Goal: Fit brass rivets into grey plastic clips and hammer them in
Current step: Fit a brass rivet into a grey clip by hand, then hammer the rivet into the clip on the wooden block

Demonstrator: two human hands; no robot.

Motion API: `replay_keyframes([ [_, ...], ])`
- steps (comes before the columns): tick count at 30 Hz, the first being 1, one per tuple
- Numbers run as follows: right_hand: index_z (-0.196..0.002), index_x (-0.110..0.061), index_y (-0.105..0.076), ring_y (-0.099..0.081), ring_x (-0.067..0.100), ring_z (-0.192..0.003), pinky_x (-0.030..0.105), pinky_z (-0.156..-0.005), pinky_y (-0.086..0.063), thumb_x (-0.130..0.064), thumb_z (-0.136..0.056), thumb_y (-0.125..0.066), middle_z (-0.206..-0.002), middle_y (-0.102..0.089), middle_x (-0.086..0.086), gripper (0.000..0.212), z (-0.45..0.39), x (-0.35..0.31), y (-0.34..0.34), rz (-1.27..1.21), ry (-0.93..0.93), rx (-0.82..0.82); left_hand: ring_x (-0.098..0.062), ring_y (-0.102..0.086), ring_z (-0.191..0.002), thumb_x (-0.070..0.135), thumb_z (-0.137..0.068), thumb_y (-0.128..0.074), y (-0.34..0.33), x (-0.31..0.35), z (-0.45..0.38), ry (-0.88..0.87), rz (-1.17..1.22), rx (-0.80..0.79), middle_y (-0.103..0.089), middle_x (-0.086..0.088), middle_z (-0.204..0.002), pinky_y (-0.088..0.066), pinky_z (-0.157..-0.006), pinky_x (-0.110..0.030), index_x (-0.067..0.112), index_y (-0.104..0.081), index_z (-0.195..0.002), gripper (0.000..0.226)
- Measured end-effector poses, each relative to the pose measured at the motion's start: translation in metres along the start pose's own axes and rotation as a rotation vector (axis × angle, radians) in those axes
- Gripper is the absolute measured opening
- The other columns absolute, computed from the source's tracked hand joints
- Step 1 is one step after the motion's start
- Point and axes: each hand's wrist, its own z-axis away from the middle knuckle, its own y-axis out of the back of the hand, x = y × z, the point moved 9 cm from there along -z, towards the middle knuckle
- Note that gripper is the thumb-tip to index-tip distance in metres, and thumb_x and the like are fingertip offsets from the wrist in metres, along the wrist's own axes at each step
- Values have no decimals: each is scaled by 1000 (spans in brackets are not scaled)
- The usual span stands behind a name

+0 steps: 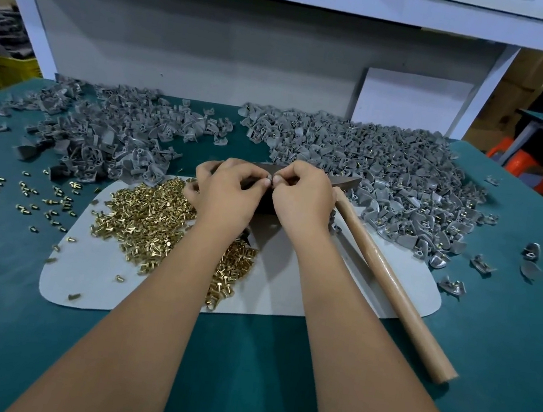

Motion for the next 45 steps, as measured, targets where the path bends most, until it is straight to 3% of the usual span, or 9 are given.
replay_keyframes([
  [6,-103,-26,-70,-58,14,-102,40,-93,-47,-5,-89,-49,-104,-67,-7,32,5,-9,16,-144,84,61,-16,-29,-124,41,-91,-62,-1,-1,0,13,13,-13,-51,27,-103,-16,-97,-41,43,-64,-84,7],
  [9,-103,-28,-69,-60,13,-93,32,-73,-50,-1,-79,-42,-101,-66,-9,45,8,-6,44,-111,17,175,-15,-28,-123,42,-91,-61,-3,-1,-1,22,44,-38,-52,29,-104,-14,-96,-40,42,-64,-81,10],
  [12,-96,-27,-69,-62,15,-72,24,-54,-42,-5,-75,-45,-86,-67,-9,39,16,19,67,51,-135,174,-14,-28,-124,43,-90,-62,-3,-3,0,32,67,-35,-53,30,-105,-14,-100,-42,43,-62,-75,14],
  [17,-116,-7,-58,-48,35,-112,37,-77,-43,-22,-90,-49,-118,-56,16,32,32,41,83,595,-178,120,-15,-29,-125,44,-89,-61,-2,0,2,12,2,-24,-52,28,-103,-14,-95,-40,43,-61,-78,12],
  [21,-114,-7,-59,-55,34,-105,33,-69,-39,-26,-91,-55,-112,-60,15,30,35,50,75,737,-208,1,-18,-30,-126,45,-90,-59,0,2,2,-29,-61,-12,-55,26,-107,-16,-94,-42,43,-62,-84,7],
  [27,-103,-9,-51,-52,29,-72,27,-55,-32,-15,-90,-57,-88,-64,8,16,34,38,84,727,-153,84,-19,-29,-128,44,-91,-58,-1,4,3,-34,-88,-4,-58,22,-119,-16,-99,-46,43,-62,-86,7],
  [30,-103,-18,-41,-42,26,-61,25,-45,-19,-15,-89,-57,-69,-46,1,21,34,23,91,759,-90,156,-19,-29,-128,44,-91,-60,-1,2,2,-16,-60,-2,-58,23,-117,-16,-99,-46,43,-62,-83,8],
  [37,-136,-43,-40,-44,24,-65,25,-47,-22,-26,-95,-51,-81,-51,1,46,37,1,100,731,33,233,-17,-30,-125,46,-89,-62,2,1,2,-13,-46,20,-60,26,-111,-17,-100,-46,44,-63,-81,8],
  [45,-138,-49,-39,-47,23,-67,27,-50,-23,-31,-98,-46,-90,-60,1,45,50,-10,81,580,92,211,-16,-31,-124,45,-89,-64,0,-1,0,-10,-33,26,-61,27,-110,-13,-89,-38,44,-65,-80,9],
])
